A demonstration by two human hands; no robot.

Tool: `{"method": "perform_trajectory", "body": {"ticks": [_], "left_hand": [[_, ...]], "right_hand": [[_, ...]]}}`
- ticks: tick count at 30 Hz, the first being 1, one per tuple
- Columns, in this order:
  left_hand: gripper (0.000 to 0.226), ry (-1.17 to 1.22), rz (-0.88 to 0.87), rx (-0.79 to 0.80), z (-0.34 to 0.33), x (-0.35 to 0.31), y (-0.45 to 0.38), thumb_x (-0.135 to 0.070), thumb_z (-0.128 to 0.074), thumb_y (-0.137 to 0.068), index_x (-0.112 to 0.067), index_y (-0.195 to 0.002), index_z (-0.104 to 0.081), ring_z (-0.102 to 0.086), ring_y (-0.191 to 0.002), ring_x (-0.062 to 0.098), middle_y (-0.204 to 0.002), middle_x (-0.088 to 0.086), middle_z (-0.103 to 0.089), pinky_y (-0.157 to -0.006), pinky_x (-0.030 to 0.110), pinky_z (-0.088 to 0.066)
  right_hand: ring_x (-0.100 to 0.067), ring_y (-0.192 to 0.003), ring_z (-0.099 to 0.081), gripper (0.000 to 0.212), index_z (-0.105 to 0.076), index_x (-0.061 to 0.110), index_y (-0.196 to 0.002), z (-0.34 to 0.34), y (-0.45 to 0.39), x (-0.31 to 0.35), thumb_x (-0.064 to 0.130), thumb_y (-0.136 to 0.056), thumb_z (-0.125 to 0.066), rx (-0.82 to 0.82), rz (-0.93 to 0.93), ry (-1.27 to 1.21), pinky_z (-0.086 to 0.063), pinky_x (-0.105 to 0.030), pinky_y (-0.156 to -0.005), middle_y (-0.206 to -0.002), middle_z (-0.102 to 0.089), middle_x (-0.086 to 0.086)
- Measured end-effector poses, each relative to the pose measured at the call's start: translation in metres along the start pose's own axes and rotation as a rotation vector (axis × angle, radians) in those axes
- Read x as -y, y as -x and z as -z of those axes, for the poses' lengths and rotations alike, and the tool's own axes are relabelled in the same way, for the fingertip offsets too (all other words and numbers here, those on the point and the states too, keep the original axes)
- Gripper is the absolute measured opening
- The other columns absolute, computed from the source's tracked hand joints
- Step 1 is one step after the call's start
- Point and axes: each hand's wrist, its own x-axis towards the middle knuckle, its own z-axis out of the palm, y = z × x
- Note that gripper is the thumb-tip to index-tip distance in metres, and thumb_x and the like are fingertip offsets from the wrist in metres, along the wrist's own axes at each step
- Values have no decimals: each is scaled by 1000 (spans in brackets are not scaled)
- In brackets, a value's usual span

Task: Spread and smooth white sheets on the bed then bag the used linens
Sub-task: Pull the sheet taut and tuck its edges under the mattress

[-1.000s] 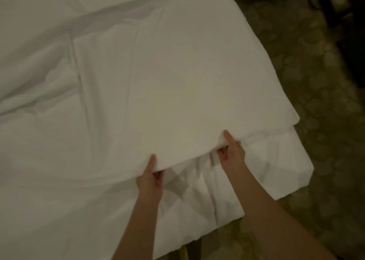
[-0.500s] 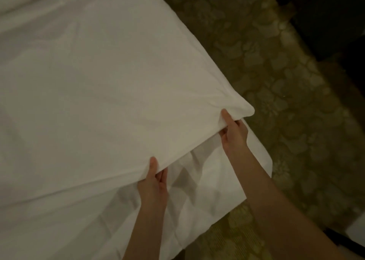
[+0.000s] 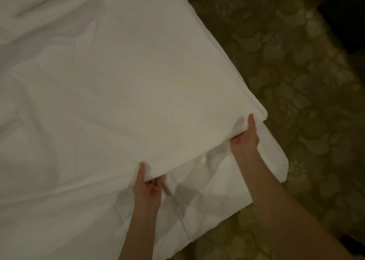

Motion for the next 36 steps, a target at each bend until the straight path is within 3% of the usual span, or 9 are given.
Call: {"method": "perform_trajectory", "body": {"ticks": [4, 7, 9, 14, 22, 26, 29, 33, 36], "left_hand": [[14, 64, -80, -27, 29, -31, -14, -19, -56, -95, -17, -94, -70, -72, -73, 7, -83, -2, -75, -66, 22, -59], [34, 114, -149, -57, 55, -56, -22, -21, -56, -96, -19, -71, -79, -72, -75, 7, -83, -2, -76, -64, 23, -59], [38, 143, -171, -74, 72, -74, -24, -23, -57, -95, -21, -65, -79, -72, -75, 7, -81, -3, -76, -70, 23, -59], [16, 215, -202, -109, 124, -125, -29, -28, -55, -97, -17, -94, -65, -70, -68, 4, -75, -5, -74, -67, 17, -57], [14, 396, -246, -120, 217, -243, -54, -32, -62, -93, -18, -94, -63, -66, -77, 4, -82, -7, -71, -58, 14, -53], [18, 485, -292, -30, 247, -300, -63, -27, -63, -93, -14, -85, -73, -66, -95, 1, -84, -4, -73, -65, 15, -55], [27, 455, -324, 10, 265, -314, -62, -22, -55, -97, -12, -81, -74, -70, -71, 2, -75, -3, -74, -59, 11, -53], [10, 367, -213, -172, 317, -268, -58, -14, -55, -97, -12, -93, -64, -68, -64, 2, -79, -1, -73, -59, 15, -55], [6, 303, -125, -292, 341, -240, -52, -15, -63, -93, -11, -89, -67, -68, -70, 6, -87, 1, -70, -61, 20, -58]], "right_hand": [[-23, -99, -68, 34, -64, 9, -117, 2, 40, -62, 20, -86, -71, 69, -136, 62, -60, -34, -71, -113, -69, -9], [-18, -86, -68, 17, -66, 10, -103, 9, 78, -116, 10, -86, -68, 73, -234, 147, -58, -28, -58, -102, -71, -8], [-16, -82, -69, 14, -66, 11, -100, 13, 104, -151, 7, -88, -66, 114, -287, 182, -59, -28, -60, -96, -72, -5], [-18, -91, -68, 14, -65, 14, -100, 14, 161, -230, 6, -89, -64, 222, -368, 277, -59, -30, -74, -101, -72, -5], [-20, -91, -66, 20, -62, 14, -105, -10, 236, -343, 4, -87, -65, 275, -495, 257, -59, -30, -68, -102, -69, -6], [-17, -84, -64, 17, -62, 15, -98, -27, 251, -380, 2, -87, -65, 247, -419, 244, -58, -29, -59, -98, -67, -5], [-17, -85, -64, 18, -63, 16, -93, -27, 252, -386, -1, -87, -64, 244, -301, 222, -59, -28, -58, -96, -68, -3], [-18, -88, -66, 13, -64, 12, -95, 12, 248, -393, 2, -86, -66, 180, -217, 346, -60, -30, -62, -109, -68, -9], [-20, -97, -66, 30, -63, 5, -116, 26, 248, -399, 6, -86, -69, 123, -155, 321, -60, -31, -68, -122, -65, -11]]}}
